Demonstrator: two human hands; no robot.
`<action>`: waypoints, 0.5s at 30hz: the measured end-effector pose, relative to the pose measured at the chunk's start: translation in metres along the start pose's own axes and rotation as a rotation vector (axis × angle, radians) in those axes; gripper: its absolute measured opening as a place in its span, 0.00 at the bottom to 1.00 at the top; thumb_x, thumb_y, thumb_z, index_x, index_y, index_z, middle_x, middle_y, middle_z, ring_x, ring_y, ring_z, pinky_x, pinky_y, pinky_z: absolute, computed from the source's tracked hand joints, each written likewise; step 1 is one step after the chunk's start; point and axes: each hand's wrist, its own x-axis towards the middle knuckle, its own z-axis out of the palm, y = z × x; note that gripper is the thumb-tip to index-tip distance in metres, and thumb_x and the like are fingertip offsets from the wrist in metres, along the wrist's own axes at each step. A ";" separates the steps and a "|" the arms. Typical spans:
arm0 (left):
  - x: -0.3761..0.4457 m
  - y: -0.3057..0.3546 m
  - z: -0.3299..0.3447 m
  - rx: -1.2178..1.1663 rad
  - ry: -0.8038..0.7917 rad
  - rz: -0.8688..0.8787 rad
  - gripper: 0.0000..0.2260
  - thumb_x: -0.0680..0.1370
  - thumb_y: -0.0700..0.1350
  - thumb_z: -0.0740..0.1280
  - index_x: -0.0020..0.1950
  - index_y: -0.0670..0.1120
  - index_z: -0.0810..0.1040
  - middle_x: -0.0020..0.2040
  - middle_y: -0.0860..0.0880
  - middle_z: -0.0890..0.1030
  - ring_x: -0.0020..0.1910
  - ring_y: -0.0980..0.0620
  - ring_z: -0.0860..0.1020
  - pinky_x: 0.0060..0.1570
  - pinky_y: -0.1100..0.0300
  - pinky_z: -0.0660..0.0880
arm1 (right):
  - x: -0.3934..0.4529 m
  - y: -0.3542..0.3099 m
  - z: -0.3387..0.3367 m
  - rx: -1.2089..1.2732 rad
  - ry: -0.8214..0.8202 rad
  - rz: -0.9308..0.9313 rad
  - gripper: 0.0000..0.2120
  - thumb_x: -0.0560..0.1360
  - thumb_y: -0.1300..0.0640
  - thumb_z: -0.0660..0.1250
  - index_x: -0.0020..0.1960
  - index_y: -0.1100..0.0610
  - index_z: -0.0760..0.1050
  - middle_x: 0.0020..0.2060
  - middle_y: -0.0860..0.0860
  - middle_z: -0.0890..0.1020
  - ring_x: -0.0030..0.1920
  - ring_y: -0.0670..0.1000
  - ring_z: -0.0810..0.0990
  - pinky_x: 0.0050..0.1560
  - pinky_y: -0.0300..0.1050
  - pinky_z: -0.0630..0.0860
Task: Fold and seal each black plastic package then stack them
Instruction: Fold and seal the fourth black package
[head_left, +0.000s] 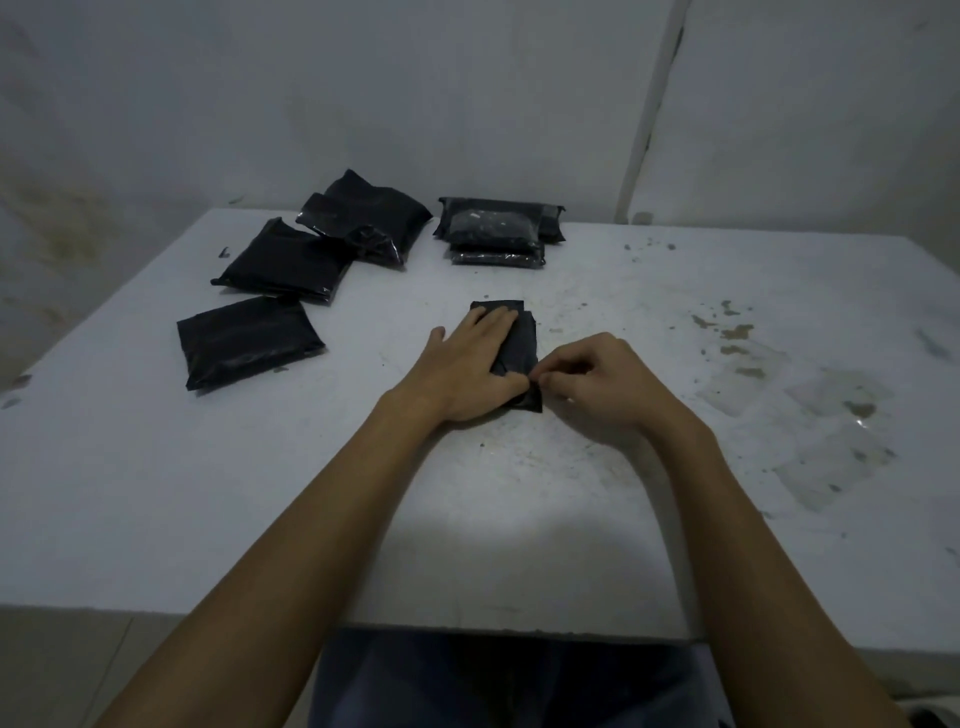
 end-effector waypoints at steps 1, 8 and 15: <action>0.003 0.001 0.001 0.032 -0.026 0.005 0.44 0.72 0.66 0.56 0.84 0.50 0.51 0.84 0.50 0.54 0.82 0.49 0.54 0.76 0.39 0.57 | -0.001 0.003 -0.006 -0.014 0.033 0.005 0.11 0.77 0.61 0.69 0.44 0.45 0.85 0.40 0.43 0.86 0.40 0.40 0.83 0.42 0.36 0.77; 0.028 0.034 0.013 0.004 -0.136 0.066 0.42 0.78 0.63 0.60 0.85 0.49 0.46 0.85 0.53 0.44 0.83 0.52 0.41 0.79 0.34 0.41 | -0.019 0.053 -0.069 -0.148 0.483 0.213 0.08 0.74 0.61 0.72 0.51 0.52 0.84 0.42 0.48 0.84 0.46 0.51 0.83 0.52 0.50 0.81; 0.047 0.056 0.023 -0.015 -0.157 0.076 0.42 0.76 0.65 0.59 0.85 0.51 0.47 0.85 0.54 0.46 0.83 0.52 0.43 0.77 0.30 0.40 | -0.021 0.095 -0.103 -0.505 0.651 0.520 0.25 0.74 0.64 0.68 0.70 0.54 0.72 0.65 0.60 0.75 0.67 0.63 0.70 0.66 0.57 0.64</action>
